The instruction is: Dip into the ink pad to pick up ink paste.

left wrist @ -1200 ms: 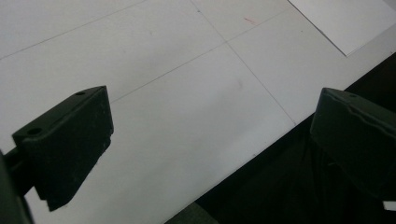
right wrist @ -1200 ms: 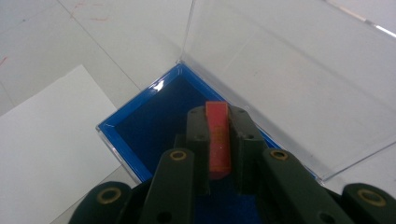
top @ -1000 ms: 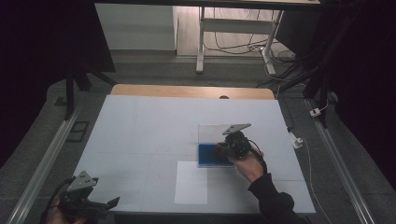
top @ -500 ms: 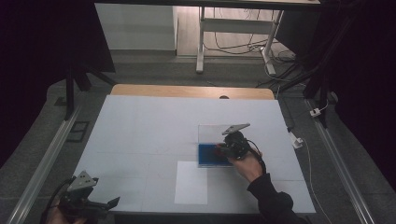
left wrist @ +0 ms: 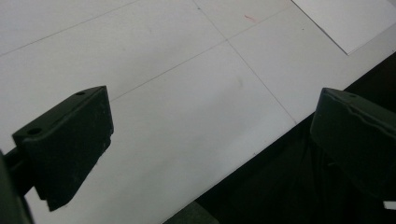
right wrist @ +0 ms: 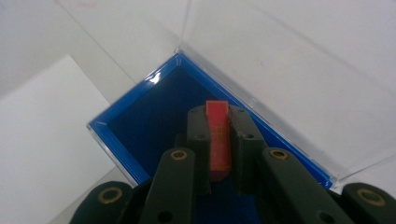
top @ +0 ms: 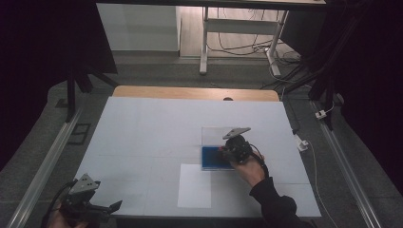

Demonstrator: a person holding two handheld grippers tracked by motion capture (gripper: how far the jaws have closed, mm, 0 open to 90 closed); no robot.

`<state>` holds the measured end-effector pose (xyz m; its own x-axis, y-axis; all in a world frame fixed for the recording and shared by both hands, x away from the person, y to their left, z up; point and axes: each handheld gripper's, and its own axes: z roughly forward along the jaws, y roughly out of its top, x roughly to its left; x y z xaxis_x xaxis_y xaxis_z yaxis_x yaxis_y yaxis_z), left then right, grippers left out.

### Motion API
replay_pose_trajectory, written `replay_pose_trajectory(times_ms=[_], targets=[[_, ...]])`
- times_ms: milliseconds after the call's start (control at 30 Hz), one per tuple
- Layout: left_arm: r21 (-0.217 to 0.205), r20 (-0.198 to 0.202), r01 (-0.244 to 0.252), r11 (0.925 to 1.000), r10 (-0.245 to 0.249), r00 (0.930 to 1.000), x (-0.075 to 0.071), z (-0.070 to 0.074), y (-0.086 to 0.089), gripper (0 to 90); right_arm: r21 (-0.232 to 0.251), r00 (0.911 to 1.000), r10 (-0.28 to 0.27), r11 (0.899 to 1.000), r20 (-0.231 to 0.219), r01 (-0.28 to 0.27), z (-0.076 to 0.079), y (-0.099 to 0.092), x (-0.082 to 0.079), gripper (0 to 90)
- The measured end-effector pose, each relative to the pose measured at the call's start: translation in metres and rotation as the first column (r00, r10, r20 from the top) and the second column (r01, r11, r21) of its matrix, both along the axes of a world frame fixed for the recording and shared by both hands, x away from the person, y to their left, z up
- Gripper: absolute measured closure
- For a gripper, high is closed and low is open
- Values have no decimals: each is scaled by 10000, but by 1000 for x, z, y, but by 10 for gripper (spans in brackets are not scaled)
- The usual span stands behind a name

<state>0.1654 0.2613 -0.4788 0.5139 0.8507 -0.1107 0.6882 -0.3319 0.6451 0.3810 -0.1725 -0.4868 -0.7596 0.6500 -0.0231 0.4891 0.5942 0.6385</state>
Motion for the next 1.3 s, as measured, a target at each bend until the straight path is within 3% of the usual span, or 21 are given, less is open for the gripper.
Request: replay_pose_trajectory(times_ms=[100, 300, 367, 467, 633, 967, 1300], targets=[[21, 4, 10, 10000, -10, 10000, 0, 0, 0, 0, 565, 9989, -135, 9983, -450, 160, -1, -7, 5, 807], [17, 5, 18, 10000, -18, 10000, 0, 0, 0, 0, -336, 9994, 8, 9994, 355, 4, 0, 6, -6, 807], [24, 7, 30, 10000, -30, 10000, 0, 0, 0, 0, -397, 9989, 48, 9992, 461, -30, -1, 6, -7, 806], [37, 32, 43, 10000, -44, 10000, 0, 0, 0, 0, 44, 9997, -57, 10000, 222, 56, -2, 1, -4, 806], [35, 36, 28, 10000, -29, 10000, 0, 0, 0, 0, 343, 10000, -77, 9994, 44, 75, -2, -4, -2, 803], [49, 50, 9, 10000, -10, 10000, 0, 0, 0, 0, 199, 10000, -14, 9998, 68, 13, 0, -3, -2, 801], [35, 66, 6, 10000, -7, 10000, -1, 0, 0, 0, 663, 9999, -4, 9978, 121, -4, 6, -6, -2, 800]])
